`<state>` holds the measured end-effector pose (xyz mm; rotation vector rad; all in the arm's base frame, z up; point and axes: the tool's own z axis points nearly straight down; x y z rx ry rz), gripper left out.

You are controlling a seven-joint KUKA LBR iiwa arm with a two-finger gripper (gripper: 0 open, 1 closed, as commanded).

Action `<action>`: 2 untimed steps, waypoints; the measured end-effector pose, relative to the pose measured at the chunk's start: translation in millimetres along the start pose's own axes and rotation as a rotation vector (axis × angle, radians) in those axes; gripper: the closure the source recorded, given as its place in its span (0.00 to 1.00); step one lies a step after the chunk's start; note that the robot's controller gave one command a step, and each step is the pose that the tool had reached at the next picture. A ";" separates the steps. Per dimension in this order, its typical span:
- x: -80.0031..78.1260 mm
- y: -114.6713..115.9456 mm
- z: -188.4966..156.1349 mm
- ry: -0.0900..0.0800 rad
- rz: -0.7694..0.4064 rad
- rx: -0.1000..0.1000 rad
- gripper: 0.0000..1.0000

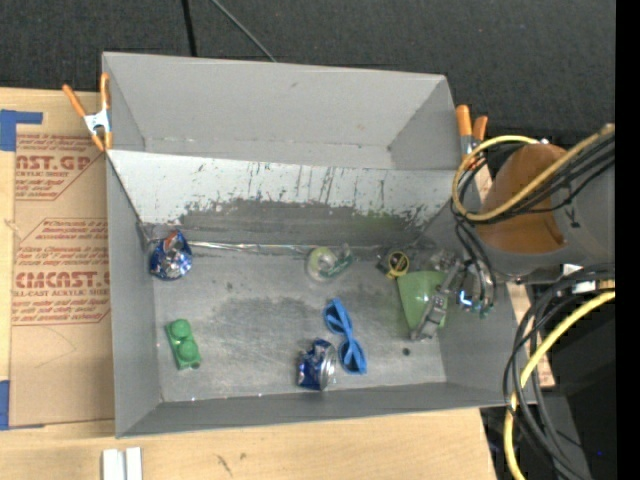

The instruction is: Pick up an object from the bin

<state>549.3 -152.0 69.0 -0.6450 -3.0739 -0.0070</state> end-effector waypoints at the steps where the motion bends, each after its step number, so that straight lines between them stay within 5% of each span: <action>1: -0.1 0.7 -0.2 0.000 -0.001 -0.001 1.00; 2: -1.8 2.0 -97.3 -0.011 -0.002 0.002 1.00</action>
Offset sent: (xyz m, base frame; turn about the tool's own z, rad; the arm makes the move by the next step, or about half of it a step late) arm 0.0000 0.0000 0.0000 0.0000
